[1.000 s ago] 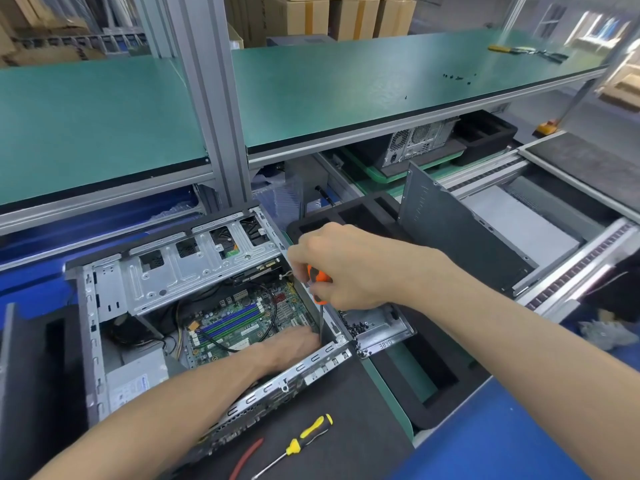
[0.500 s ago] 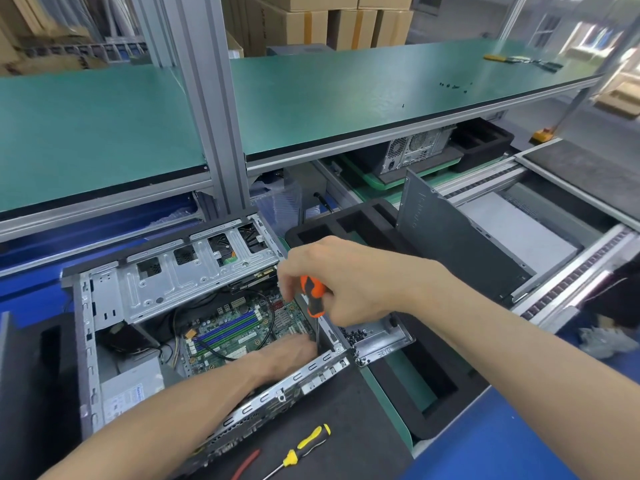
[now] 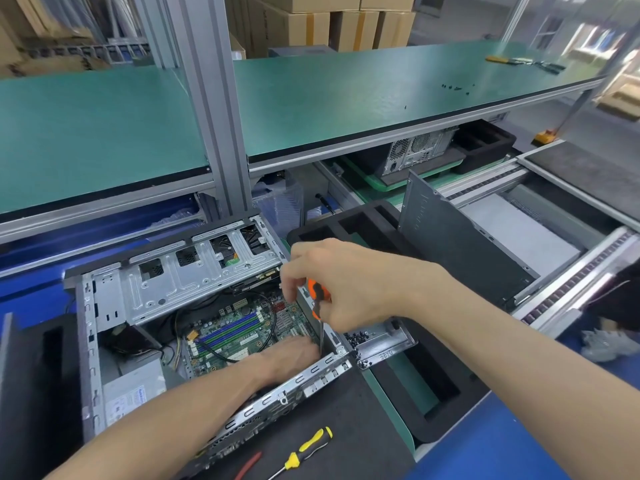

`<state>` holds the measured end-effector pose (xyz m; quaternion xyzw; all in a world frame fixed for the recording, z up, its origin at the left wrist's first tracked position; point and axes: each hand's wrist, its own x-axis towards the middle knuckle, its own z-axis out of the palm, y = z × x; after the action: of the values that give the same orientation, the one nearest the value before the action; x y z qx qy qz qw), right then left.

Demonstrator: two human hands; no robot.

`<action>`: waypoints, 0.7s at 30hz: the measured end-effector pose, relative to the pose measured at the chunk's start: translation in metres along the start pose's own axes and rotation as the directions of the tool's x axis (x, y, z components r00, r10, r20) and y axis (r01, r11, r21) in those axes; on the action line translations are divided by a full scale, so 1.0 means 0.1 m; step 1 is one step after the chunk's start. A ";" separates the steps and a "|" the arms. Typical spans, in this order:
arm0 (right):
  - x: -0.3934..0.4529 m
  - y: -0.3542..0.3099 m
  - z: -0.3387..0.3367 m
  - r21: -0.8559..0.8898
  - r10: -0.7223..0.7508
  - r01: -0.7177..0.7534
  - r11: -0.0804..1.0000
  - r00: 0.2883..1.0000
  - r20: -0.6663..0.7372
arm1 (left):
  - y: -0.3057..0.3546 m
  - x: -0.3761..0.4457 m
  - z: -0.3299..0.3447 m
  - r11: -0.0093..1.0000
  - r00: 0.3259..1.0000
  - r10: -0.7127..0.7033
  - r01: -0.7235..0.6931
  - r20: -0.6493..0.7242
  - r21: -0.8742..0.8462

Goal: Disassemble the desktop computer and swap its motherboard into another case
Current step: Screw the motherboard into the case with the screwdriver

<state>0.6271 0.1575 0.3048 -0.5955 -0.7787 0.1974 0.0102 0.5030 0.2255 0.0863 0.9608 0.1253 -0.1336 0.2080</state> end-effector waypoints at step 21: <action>0.05 0.02 0.08 -0.437 0.105 -0.220 0.872 0.956 -0.272 | 0.11 -0.04 -0.12 0.998 0.996 -0.053 0.055 0.071 -0.021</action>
<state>0.6258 0.1606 0.2952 -0.6639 -0.7428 -0.0669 -0.0547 0.5046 0.2202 0.1022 0.9494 0.1452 -0.1715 0.2195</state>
